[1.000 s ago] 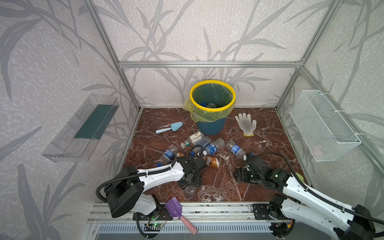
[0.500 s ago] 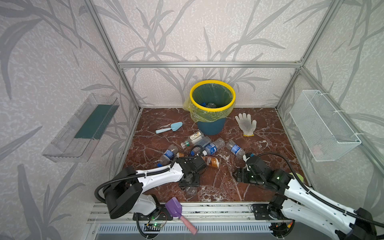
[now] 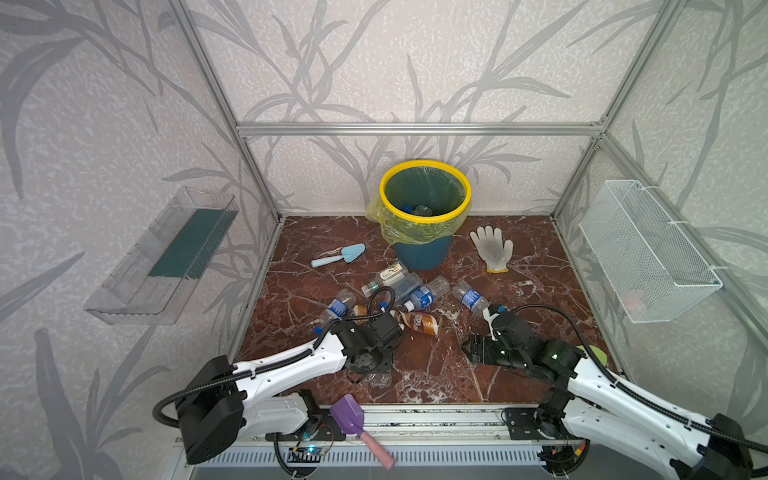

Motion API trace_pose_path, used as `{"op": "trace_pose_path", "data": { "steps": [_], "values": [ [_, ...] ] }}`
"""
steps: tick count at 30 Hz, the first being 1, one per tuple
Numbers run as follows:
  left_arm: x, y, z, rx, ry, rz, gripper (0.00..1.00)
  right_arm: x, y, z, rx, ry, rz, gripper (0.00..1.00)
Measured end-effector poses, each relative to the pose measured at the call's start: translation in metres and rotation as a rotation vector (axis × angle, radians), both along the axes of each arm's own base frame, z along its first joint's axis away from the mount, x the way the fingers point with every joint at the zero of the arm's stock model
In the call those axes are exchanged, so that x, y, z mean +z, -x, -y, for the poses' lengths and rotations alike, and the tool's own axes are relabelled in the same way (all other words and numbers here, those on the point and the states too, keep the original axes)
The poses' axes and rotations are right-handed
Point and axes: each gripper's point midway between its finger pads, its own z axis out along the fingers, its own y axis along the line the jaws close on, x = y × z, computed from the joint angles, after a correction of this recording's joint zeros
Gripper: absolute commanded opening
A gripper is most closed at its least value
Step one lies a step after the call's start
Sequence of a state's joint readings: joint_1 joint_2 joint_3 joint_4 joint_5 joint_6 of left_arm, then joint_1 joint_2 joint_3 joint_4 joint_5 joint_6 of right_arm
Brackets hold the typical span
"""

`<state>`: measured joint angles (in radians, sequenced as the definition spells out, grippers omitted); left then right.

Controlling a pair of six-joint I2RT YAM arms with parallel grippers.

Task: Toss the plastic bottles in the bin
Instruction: 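Lift the blue-label bottle with the left gripper, carry it over the bin, release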

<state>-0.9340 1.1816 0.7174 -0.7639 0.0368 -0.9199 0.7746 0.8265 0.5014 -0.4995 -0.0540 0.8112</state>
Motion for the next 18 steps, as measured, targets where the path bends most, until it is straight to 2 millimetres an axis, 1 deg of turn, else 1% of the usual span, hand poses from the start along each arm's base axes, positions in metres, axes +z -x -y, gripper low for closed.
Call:
{"op": "trace_pose_path", "data": {
  "steps": [3,4,6,7,9,10,11,12,13,14,15,16,17,18],
  "values": [
    [0.007,0.000,-0.006,0.001,-0.008,0.020,0.46,0.000,0.000,0.000,0.000,0.001,-0.001,0.79],
    [0.012,-0.002,-0.007,-0.002,-0.013,0.031,0.46,-0.001,0.000,0.000,0.000,0.002,-0.001,0.79],
    [0.028,-0.008,-0.004,-0.014,-0.006,0.065,0.46,-0.001,0.000,0.000,0.002,0.003,0.000,0.79],
    [0.042,-0.015,-0.001,-0.020,0.005,0.090,0.46,-0.001,0.000,0.000,0.003,0.004,0.001,0.79],
    [0.078,-0.035,0.009,-0.026,0.055,0.142,0.46,0.000,-0.001,0.000,0.006,0.008,0.006,0.79],
    [0.103,-0.051,0.015,-0.024,0.084,0.182,0.45,0.000,-0.001,0.001,0.007,0.011,0.010,0.79],
    [0.136,-0.074,0.022,-0.012,0.123,0.234,0.46,0.001,-0.002,0.001,0.006,0.011,0.017,0.79],
    [0.164,-0.094,0.028,-0.007,0.154,0.279,0.47,0.003,-0.002,0.002,0.005,0.011,0.022,0.79],
    [0.207,-0.125,0.037,0.003,0.203,0.358,0.51,0.005,-0.003,0.002,0.003,0.009,0.030,0.79],
    [0.247,-0.156,0.045,0.011,0.244,0.437,0.59,0.008,-0.003,0.003,0.001,0.008,0.040,0.79],
    [0.276,-0.185,0.054,0.012,0.265,0.499,0.69,0.011,-0.004,0.003,0.000,0.008,0.045,0.79],
    [0.304,-0.216,0.063,0.015,0.287,0.561,0.77,0.014,-0.004,0.004,0.000,0.009,0.051,0.79],
    [0.328,-0.245,0.068,0.029,0.315,0.617,0.81,0.018,-0.005,0.004,0.000,0.012,0.056,0.80],
    [0.349,-0.267,0.073,0.042,0.362,0.665,0.83,0.021,-0.005,0.004,0.000,0.013,0.060,0.80]
  ]
}}
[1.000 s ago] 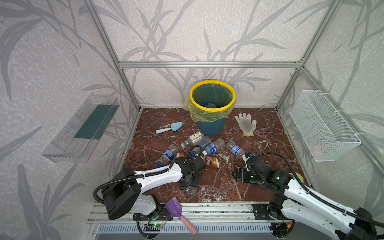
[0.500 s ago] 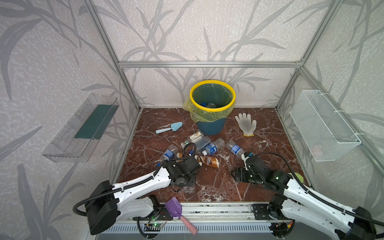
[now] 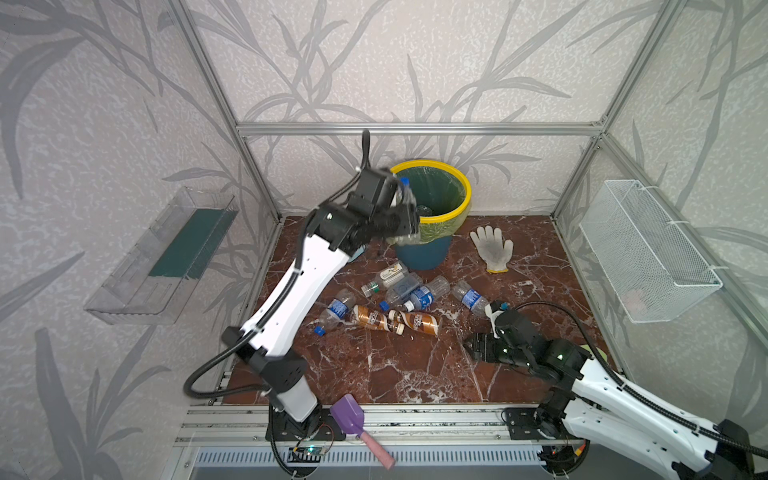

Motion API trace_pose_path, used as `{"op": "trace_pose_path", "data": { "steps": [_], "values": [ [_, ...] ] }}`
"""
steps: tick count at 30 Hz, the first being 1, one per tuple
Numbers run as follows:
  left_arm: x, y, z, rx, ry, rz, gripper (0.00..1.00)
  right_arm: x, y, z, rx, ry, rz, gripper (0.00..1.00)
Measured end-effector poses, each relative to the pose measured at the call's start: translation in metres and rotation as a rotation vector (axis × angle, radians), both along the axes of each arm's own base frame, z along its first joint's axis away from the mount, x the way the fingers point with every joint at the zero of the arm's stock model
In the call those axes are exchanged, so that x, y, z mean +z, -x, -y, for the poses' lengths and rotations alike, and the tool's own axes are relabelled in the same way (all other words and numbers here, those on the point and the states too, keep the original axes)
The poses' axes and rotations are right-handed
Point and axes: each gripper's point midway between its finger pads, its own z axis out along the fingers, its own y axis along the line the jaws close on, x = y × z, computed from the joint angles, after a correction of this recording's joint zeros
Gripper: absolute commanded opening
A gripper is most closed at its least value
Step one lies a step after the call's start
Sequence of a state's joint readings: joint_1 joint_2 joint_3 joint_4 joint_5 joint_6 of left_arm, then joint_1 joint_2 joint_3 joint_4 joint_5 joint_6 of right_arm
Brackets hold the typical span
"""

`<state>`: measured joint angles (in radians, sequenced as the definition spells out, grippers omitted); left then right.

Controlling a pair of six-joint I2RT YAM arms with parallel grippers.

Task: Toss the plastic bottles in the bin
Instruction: 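Lift the blue-label bottle with the left gripper, carry it over the bin, release, then withdraw the left gripper toward the front while the right gripper moves toward the glove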

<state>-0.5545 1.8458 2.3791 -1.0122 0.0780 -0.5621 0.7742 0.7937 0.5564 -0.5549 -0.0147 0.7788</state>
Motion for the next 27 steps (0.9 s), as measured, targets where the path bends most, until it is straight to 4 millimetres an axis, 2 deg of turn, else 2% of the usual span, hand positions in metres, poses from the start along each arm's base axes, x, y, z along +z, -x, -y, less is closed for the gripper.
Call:
{"op": "trace_pose_path", "data": {
  "steps": [1,2,4,6,11,12,14,15,21,23,25,27],
  "values": [
    [0.017,-0.021,0.004,0.001,0.046,0.048,0.88,0.004,-0.001,0.001,-0.001,0.001,0.008,0.80],
    [0.025,-0.033,0.000,0.016,0.065,0.079,0.91,0.008,-0.001,0.001,-0.003,-0.002,0.017,0.81],
    [0.024,-0.032,-0.020,0.053,0.049,0.068,0.92,0.014,-0.001,0.004,-0.009,-0.011,0.036,0.81],
    [0.025,-0.011,-0.043,0.081,0.031,0.063,0.93,0.017,0.001,0.008,-0.016,-0.012,0.046,0.82],
    [0.037,0.095,-0.090,0.077,0.059,0.124,0.91,0.015,0.002,0.013,-0.026,0.007,0.045,0.82],
    [0.034,0.109,-0.097,0.076,0.070,0.133,0.91,0.013,0.002,0.013,-0.027,0.013,0.041,0.82],
    [0.015,0.139,-0.112,0.083,0.087,0.131,0.89,0.011,0.001,0.015,-0.032,0.025,0.037,0.82],
    [0.001,0.148,-0.117,0.088,0.087,0.114,0.89,0.010,0.001,0.015,-0.034,0.029,0.037,0.82],
    [-0.144,0.172,-0.126,0.127,0.009,-0.176,0.87,0.004,-0.003,0.019,-0.045,0.064,0.024,0.82],
    [-0.183,0.183,-0.130,0.143,-0.014,-0.267,0.87,0.001,-0.004,0.021,-0.050,0.076,0.018,0.82],
    [-0.198,0.192,-0.134,0.154,-0.008,-0.298,0.86,0.000,-0.007,0.023,-0.064,0.079,0.014,0.81],
    [-0.198,0.196,-0.136,0.162,0.014,-0.290,0.86,0.000,-0.009,0.026,-0.079,0.081,0.012,0.81]
  ]
}}
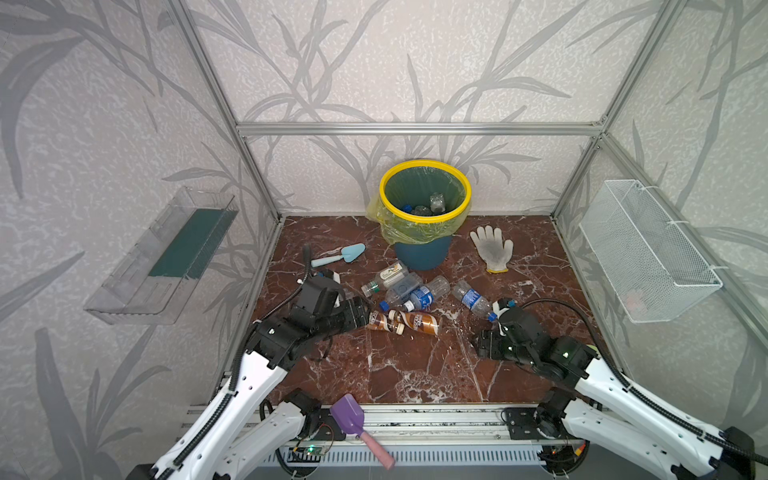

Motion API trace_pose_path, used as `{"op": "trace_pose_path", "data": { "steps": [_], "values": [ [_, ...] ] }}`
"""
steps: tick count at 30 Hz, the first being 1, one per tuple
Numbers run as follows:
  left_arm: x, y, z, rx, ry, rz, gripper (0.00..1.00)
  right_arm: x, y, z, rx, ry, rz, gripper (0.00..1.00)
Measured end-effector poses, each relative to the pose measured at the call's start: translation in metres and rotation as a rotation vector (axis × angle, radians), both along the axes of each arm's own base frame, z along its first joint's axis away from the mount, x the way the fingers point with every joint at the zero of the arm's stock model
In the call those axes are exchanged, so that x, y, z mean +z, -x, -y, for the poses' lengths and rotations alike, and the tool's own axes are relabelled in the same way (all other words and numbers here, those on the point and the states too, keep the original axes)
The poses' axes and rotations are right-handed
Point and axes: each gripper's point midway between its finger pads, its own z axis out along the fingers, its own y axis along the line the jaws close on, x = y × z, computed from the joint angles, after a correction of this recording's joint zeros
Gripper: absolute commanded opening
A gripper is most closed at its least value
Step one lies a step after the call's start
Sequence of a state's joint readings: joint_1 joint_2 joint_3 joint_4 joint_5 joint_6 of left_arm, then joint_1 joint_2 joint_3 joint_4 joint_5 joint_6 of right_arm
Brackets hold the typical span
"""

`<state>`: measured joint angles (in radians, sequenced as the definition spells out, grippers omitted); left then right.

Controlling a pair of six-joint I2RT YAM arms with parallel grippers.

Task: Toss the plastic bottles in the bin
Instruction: 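Withdraw the left gripper toward the front while the right gripper moves toward the glove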

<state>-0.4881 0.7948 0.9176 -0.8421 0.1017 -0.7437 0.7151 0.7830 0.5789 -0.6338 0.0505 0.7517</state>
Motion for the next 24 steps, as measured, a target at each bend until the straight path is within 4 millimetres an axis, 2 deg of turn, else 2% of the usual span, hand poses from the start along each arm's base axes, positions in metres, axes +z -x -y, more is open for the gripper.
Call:
{"op": "trace_pose_path", "data": {
  "steps": [5,13,24],
  "values": [
    [0.004,0.000,0.002,0.013,0.044,0.025,0.84,0.002,-0.007,0.007,-0.033,0.008,-0.007,0.81],
    [-0.017,0.000,0.006,0.023,0.059,-0.030,0.83,0.010,-0.020,0.021,-0.074,0.010,-0.005,0.80],
    [-0.028,-0.001,0.008,0.034,0.072,-0.050,0.82,0.022,-0.051,0.027,-0.034,0.050,0.005,0.82]
  ]
}}
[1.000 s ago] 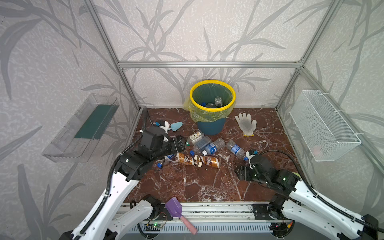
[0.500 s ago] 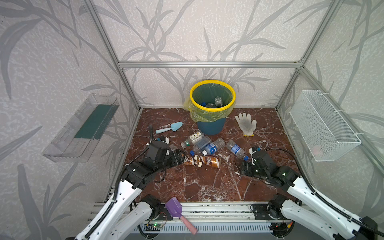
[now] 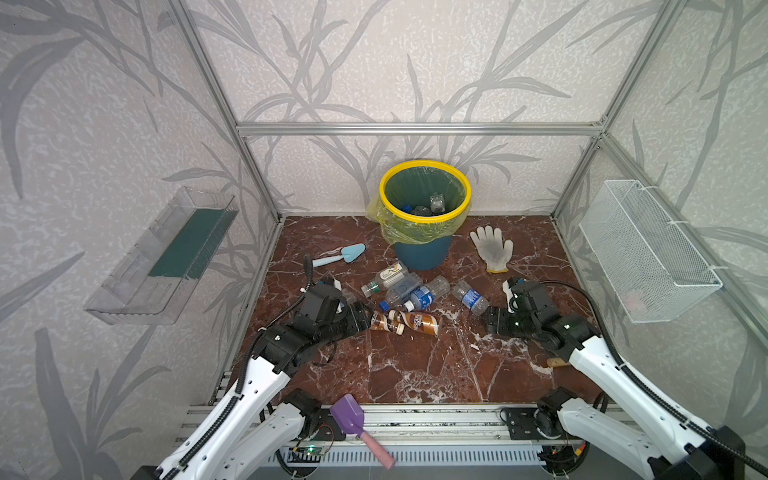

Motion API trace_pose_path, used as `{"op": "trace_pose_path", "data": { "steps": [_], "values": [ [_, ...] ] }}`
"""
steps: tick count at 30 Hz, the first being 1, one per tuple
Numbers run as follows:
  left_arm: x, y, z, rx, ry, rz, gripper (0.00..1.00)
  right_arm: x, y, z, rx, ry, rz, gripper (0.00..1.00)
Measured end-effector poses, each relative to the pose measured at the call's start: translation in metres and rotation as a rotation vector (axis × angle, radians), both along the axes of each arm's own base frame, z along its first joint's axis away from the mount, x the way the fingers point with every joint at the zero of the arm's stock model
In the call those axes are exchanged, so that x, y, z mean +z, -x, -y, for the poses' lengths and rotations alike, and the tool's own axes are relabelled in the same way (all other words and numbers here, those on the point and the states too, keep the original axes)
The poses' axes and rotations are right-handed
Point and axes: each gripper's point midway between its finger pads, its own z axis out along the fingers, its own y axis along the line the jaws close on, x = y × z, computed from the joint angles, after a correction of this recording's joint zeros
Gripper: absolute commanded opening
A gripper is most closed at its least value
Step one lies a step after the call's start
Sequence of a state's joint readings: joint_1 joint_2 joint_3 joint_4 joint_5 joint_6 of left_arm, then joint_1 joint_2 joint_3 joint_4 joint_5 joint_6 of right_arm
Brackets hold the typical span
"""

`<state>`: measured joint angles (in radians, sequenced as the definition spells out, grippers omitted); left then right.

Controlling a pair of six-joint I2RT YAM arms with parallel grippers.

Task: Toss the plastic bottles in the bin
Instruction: 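Lower the right gripper and close it on the Pepsi-label clear bottle near the glove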

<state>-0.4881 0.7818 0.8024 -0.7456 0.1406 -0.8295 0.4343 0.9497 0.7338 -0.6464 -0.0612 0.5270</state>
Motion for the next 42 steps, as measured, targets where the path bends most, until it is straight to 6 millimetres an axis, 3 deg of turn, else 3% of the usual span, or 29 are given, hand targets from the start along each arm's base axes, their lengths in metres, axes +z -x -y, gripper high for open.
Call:
{"op": "trace_pose_path", "data": {
  "steps": [12,20,27,37,42],
  "values": [
    [-0.005,0.003,-0.002,0.017,0.013,-0.013,0.82,0.005,-0.040,-0.002,0.055,0.032,0.033,0.81],
    [-0.004,0.005,0.000,0.015,0.025,-0.015,0.82,0.001,-0.079,-0.008,0.113,0.098,0.034,0.81],
    [-0.005,0.005,0.001,0.013,0.033,-0.022,0.82,-0.021,-0.108,-0.018,0.168,0.147,-0.012,0.85],
    [-0.004,0.005,0.001,0.014,0.036,-0.021,0.82,-0.053,-0.128,-0.025,0.220,0.191,-0.097,0.85],
    [-0.006,0.006,0.001,0.012,0.037,-0.022,0.82,-0.066,-0.128,-0.025,0.239,0.211,-0.144,0.80]
  ]
}}
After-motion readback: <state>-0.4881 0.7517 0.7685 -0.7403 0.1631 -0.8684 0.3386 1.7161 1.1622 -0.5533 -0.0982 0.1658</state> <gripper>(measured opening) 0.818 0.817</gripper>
